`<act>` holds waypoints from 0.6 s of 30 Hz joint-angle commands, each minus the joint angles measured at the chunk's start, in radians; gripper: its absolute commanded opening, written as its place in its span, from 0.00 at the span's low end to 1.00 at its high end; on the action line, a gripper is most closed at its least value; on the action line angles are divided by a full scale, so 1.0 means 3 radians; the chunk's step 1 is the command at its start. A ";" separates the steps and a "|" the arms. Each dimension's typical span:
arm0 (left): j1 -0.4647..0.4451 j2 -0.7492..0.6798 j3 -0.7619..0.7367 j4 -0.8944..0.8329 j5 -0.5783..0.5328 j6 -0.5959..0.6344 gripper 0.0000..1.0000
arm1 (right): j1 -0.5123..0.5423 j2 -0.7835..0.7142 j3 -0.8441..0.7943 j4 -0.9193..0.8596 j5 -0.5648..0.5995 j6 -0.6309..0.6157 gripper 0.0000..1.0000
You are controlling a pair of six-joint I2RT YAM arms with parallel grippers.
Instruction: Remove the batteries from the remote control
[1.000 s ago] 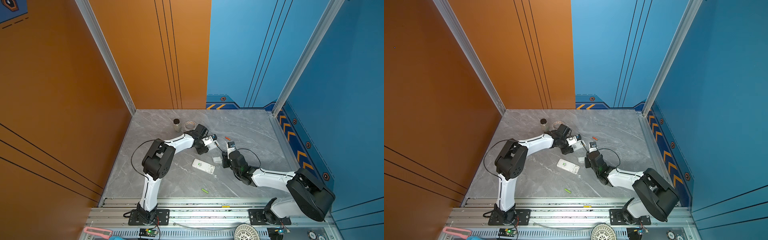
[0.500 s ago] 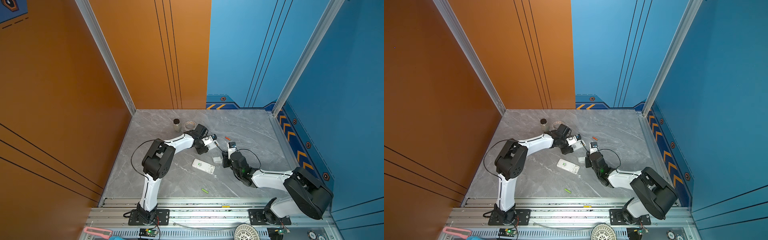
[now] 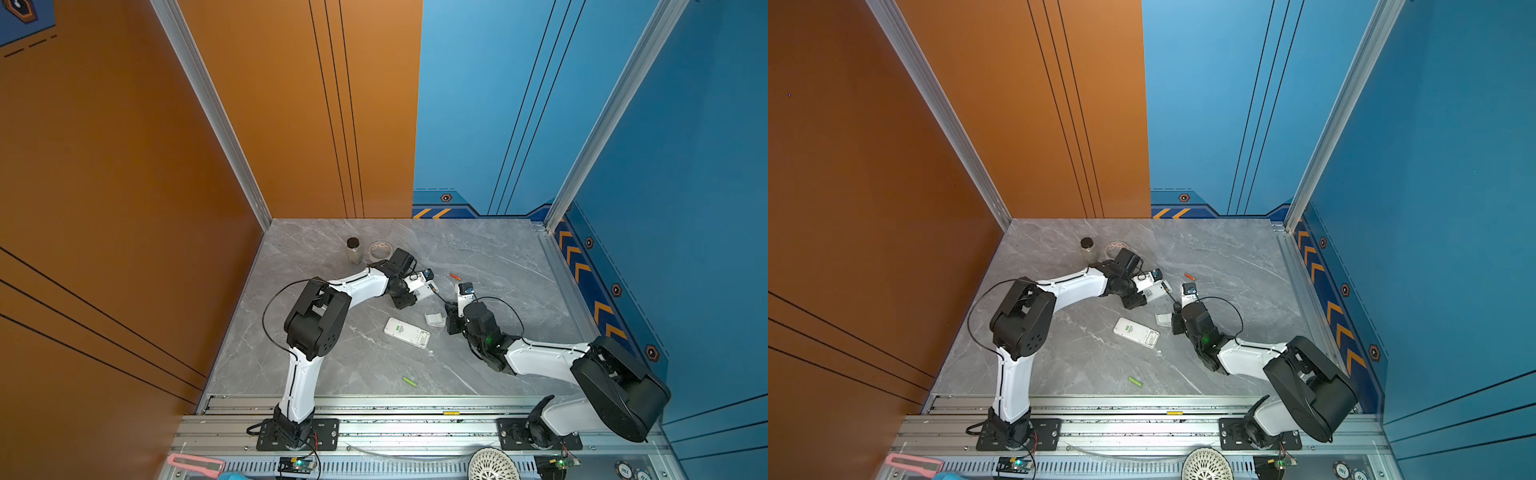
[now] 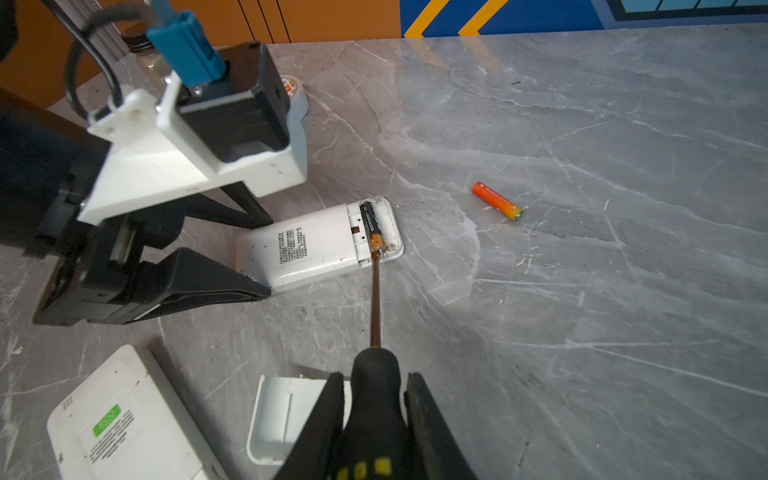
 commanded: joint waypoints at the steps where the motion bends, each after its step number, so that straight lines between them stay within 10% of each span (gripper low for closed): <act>1: -0.0231 0.0131 -0.0054 -0.0598 0.0594 0.0247 0.00 | -0.0041 -0.0106 0.0071 0.0357 -0.0059 -0.0060 0.00; 18: -0.0226 0.0141 -0.0059 -0.0600 0.0595 0.0231 0.00 | -0.0059 -0.0066 0.0129 0.0625 0.0044 0.0044 0.00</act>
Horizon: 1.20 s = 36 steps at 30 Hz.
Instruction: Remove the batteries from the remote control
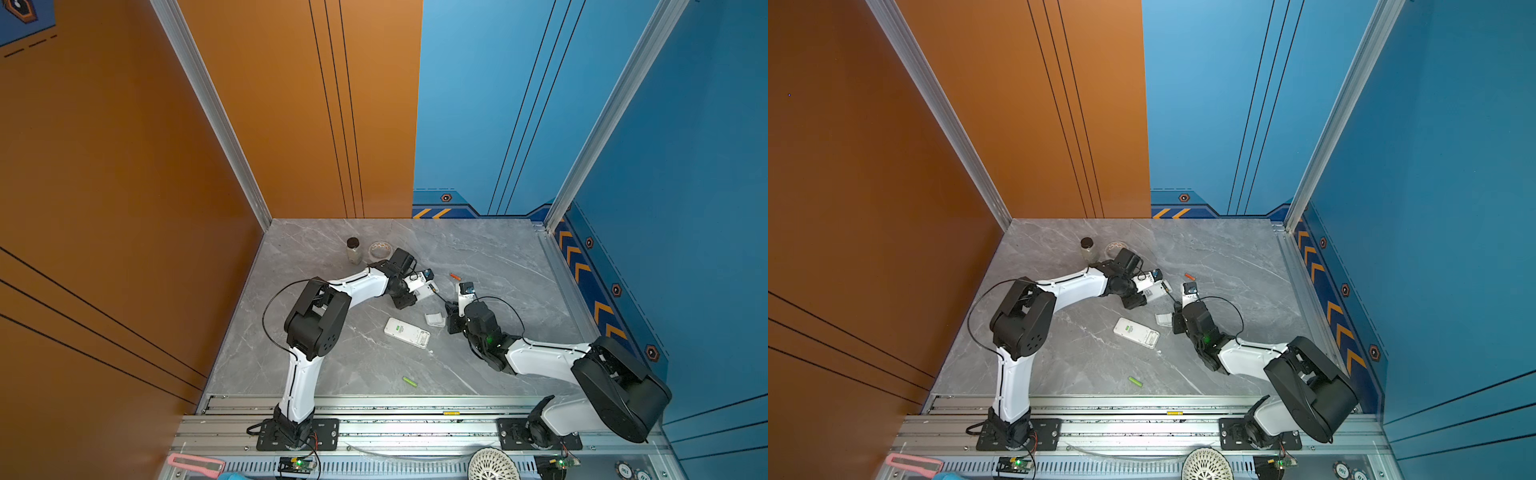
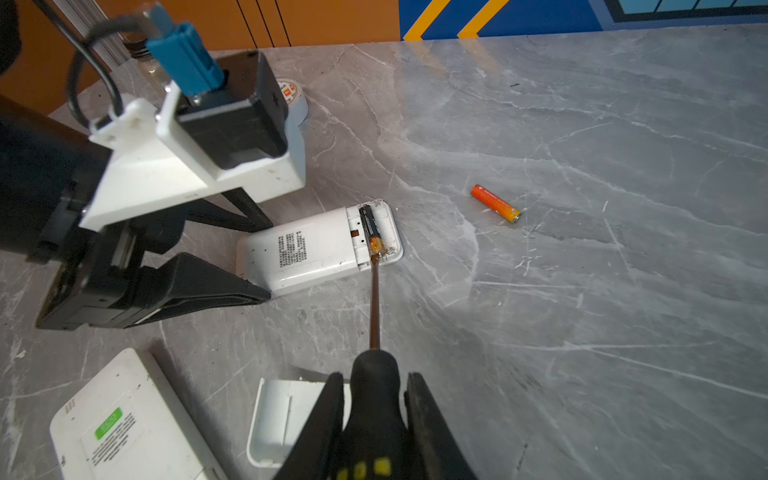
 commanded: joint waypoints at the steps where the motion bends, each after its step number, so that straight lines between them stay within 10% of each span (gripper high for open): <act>1: -0.0228 0.0138 -0.0061 -0.0598 0.0591 0.0229 0.00 | -0.0040 -0.0071 0.0114 0.0629 0.0064 0.0044 0.00; 24: -0.0198 0.0114 -0.0076 -0.0480 0.0482 0.0069 0.01 | -0.0249 -0.0766 -0.0016 -0.0114 0.0041 0.0190 0.00; 36: -0.0117 -0.0126 -0.0164 -0.0215 0.0216 -0.0132 0.93 | -0.0823 -0.1660 0.0464 -0.2160 -0.0162 0.0452 0.00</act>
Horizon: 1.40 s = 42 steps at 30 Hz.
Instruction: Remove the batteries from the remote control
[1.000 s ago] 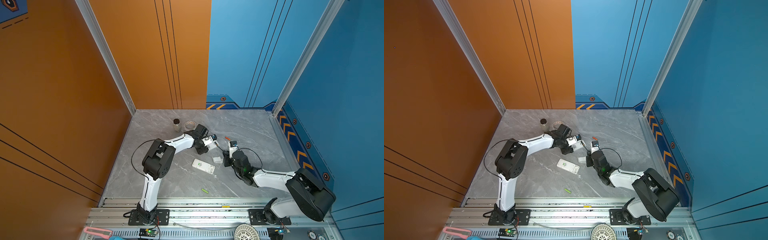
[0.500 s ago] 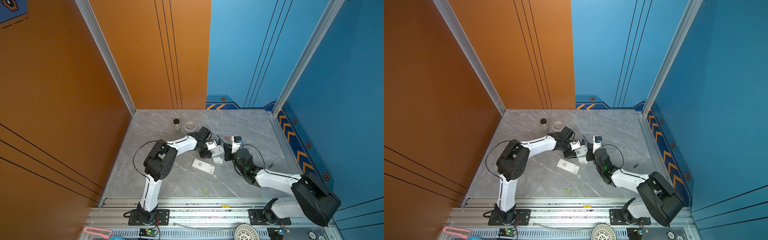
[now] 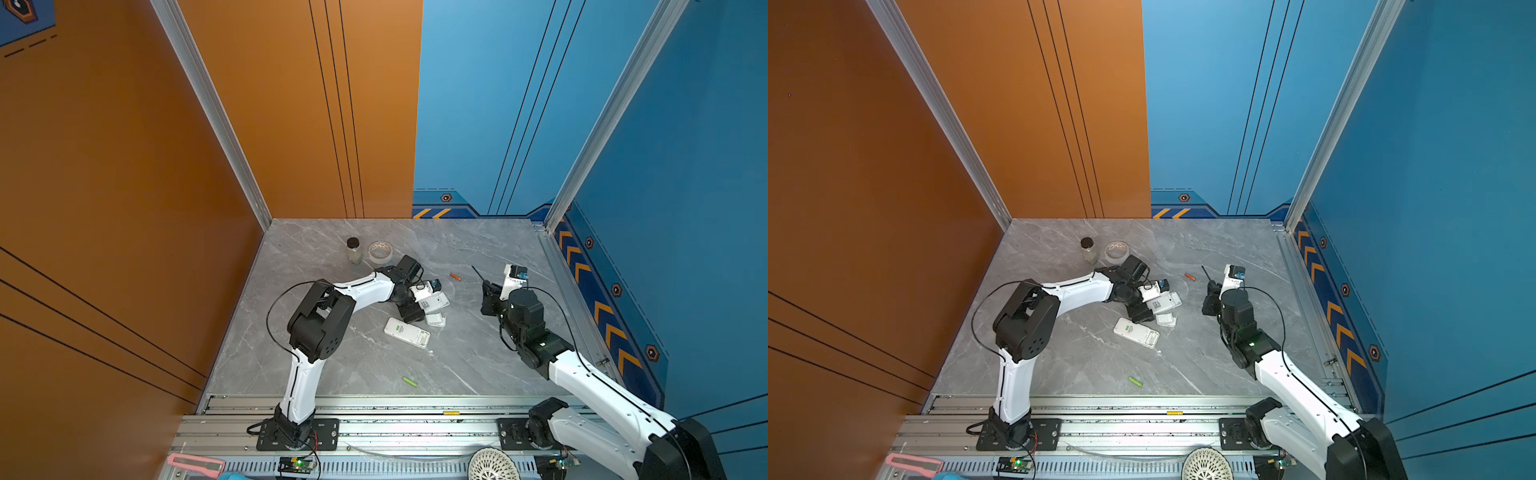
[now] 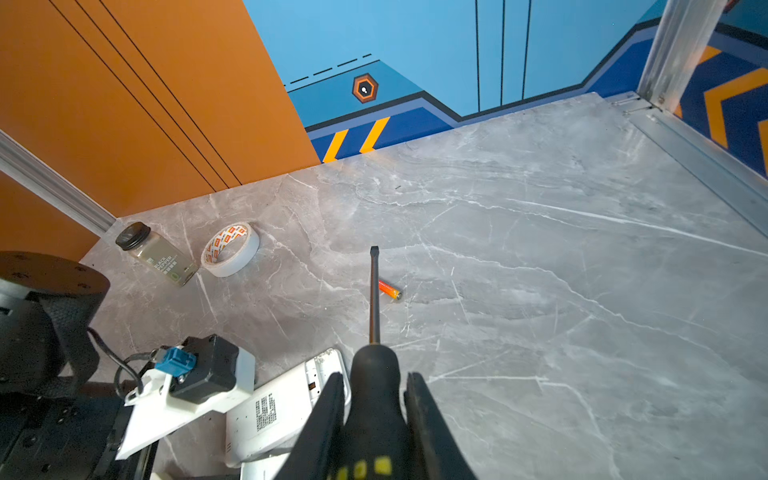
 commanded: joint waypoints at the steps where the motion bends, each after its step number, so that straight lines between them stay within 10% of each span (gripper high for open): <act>1: 0.0050 -0.0142 -0.0093 -0.0075 -0.0083 -0.0109 0.94 | -0.0037 -0.0096 0.0190 -0.0676 -0.0071 0.0109 0.00; 29: 0.0526 -0.1926 -0.1124 0.1627 -0.0307 -0.2443 0.98 | -0.0521 0.0875 -0.0288 -0.0017 -0.0513 0.0488 0.02; 31: 0.0532 -0.1999 -0.1176 0.1609 -0.0337 -0.2504 0.98 | -0.0541 0.0913 -0.0326 0.0047 -0.0538 0.0477 0.11; 39: 0.0688 -0.2505 -0.1680 0.1520 -0.0766 -0.2840 0.98 | -0.0701 0.0532 -0.0292 -0.0303 -0.0602 0.0547 0.99; 42: 0.0811 -0.2799 -0.1952 0.1433 -0.1012 -0.2950 0.98 | -0.0877 0.0344 -0.0048 -0.0651 -0.0665 0.0462 1.00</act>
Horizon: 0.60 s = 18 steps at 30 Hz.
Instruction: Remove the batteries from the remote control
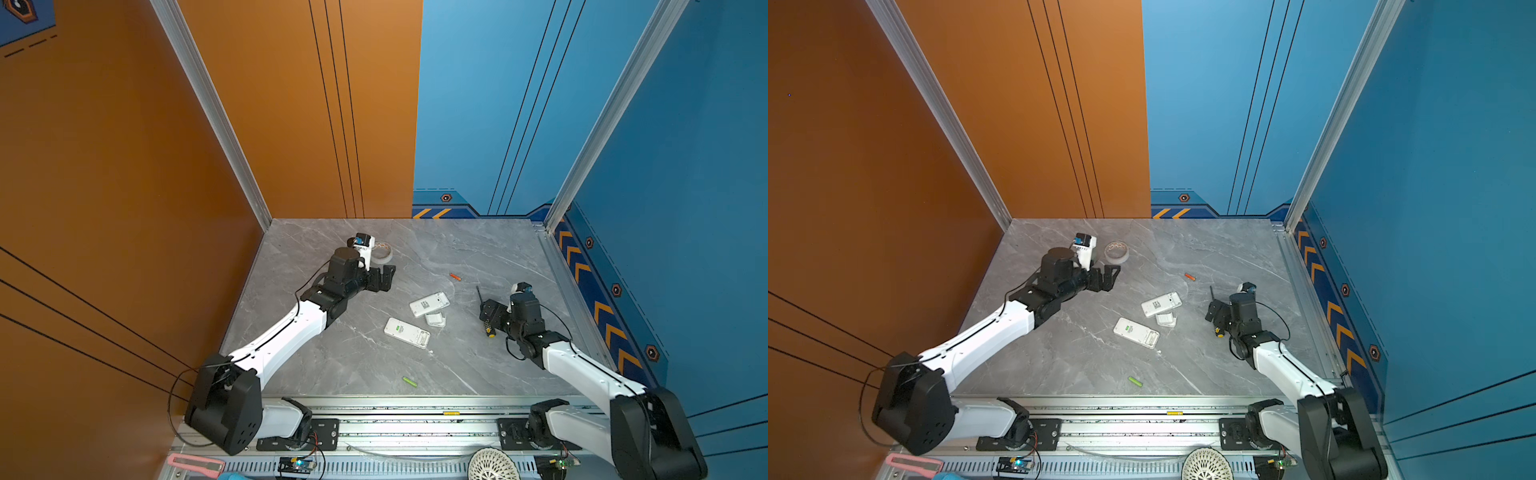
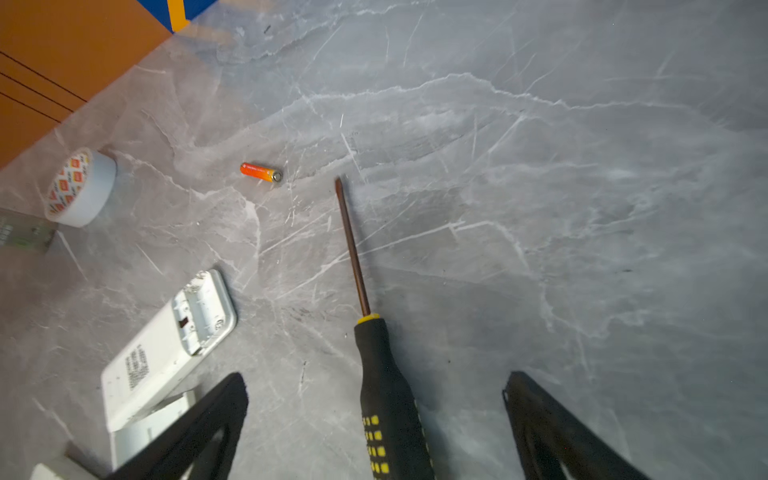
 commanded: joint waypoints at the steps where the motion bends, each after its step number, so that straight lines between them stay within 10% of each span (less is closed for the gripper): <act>1: 0.0149 -0.0327 -0.0291 -0.0083 -0.0473 -0.0230 0.98 | -0.0196 -0.0184 0.0316 -0.0450 -0.0078 -0.0066 1.00; 7: 0.0863 -0.0588 -0.0974 0.0561 -0.0985 -0.0219 0.98 | -0.0630 0.0046 0.0792 -0.0471 0.0175 -0.0392 1.00; 18: 0.1507 0.0711 -0.1094 0.2252 -0.0606 0.0246 0.98 | -0.0616 0.1372 0.0458 0.2055 0.0798 -0.0950 1.00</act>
